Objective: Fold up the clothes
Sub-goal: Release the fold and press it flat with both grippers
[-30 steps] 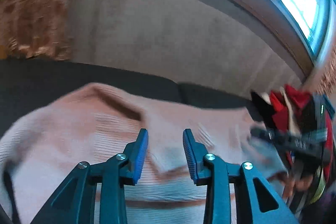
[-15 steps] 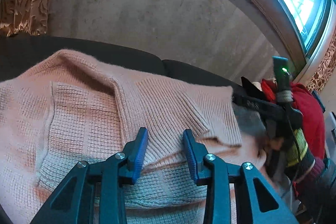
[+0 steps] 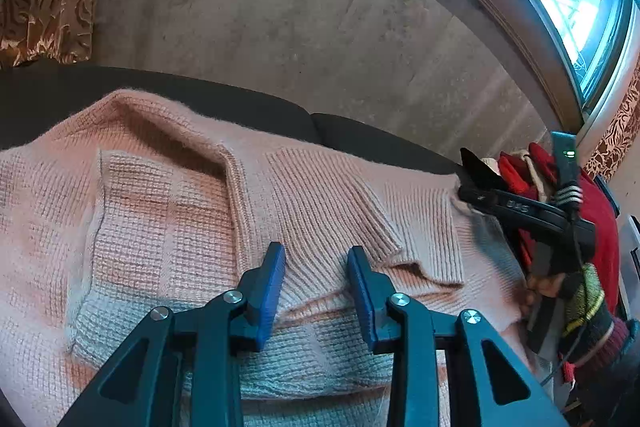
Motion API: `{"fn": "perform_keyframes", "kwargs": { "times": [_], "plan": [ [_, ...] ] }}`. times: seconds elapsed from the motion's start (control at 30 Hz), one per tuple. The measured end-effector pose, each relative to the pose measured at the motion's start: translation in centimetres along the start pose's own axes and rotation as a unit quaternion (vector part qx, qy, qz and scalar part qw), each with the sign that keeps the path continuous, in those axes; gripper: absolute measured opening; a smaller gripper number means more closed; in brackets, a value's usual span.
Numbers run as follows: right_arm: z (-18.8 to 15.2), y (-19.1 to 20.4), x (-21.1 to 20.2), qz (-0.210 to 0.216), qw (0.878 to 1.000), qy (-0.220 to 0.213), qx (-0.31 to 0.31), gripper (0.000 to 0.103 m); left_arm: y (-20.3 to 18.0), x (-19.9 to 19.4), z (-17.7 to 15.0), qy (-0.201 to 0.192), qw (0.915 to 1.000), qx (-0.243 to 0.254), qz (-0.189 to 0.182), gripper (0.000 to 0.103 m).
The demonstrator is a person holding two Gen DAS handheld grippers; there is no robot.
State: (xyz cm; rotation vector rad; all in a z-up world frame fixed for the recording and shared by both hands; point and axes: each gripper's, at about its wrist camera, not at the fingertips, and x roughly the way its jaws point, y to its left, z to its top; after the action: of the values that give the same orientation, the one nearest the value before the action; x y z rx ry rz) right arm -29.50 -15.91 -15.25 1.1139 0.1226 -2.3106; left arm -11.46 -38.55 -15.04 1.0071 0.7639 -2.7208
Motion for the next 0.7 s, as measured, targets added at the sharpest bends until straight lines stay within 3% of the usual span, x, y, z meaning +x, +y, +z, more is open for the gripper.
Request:
{"fn": "perform_keyframes", "kwargs": {
  "times": [0.03, 0.1, 0.17, 0.27, 0.33, 0.5, 0.7],
  "plan": [
    [0.1, 0.3, -0.8, -0.01, 1.0, -0.007, -0.005, 0.041, 0.1, -0.1, 0.0, 0.0, 1.0, 0.0, 0.0, 0.033],
    [0.4, 2.5, -2.4, 0.014, 0.999, -0.024, -0.034, 0.042, 0.3, -0.3, -0.1, -0.001, 1.0, -0.001, 0.0, 0.033],
    [0.5, 6.0, -3.0, 0.039, 0.995, -0.031, -0.084, 0.052, 0.5, -0.4, -0.2, -0.001, 1.0, -0.002, -0.002, 0.033],
    [-0.6, 11.1, -2.3, 0.077, 0.985, -0.016, -0.155, 0.063, 1.0, -0.6, -0.3, -0.001, 0.9999, -0.01, -0.012, 0.033],
    [-2.2, 13.2, -0.7, 0.072, 0.98, 0.007, -0.183, 0.064, 1.4, -0.7, -0.3, -0.002, 0.9995, -0.02, -0.024, 0.033],
    [-4.1, 12.7, 0.8, 0.083, 0.983, 0.008, -0.165, 0.078, 4.2, -1.6, 0.3, 0.003, 0.9923, -0.086, -0.089, 0.032],
    [-4.6, 13.6, 1.1, 0.068, 0.981, 0.003, -0.18, 0.082, 8.4, -3.4, 3.2, -0.007, 0.9883, -0.127, -0.085, 0.039]
  ]
}}
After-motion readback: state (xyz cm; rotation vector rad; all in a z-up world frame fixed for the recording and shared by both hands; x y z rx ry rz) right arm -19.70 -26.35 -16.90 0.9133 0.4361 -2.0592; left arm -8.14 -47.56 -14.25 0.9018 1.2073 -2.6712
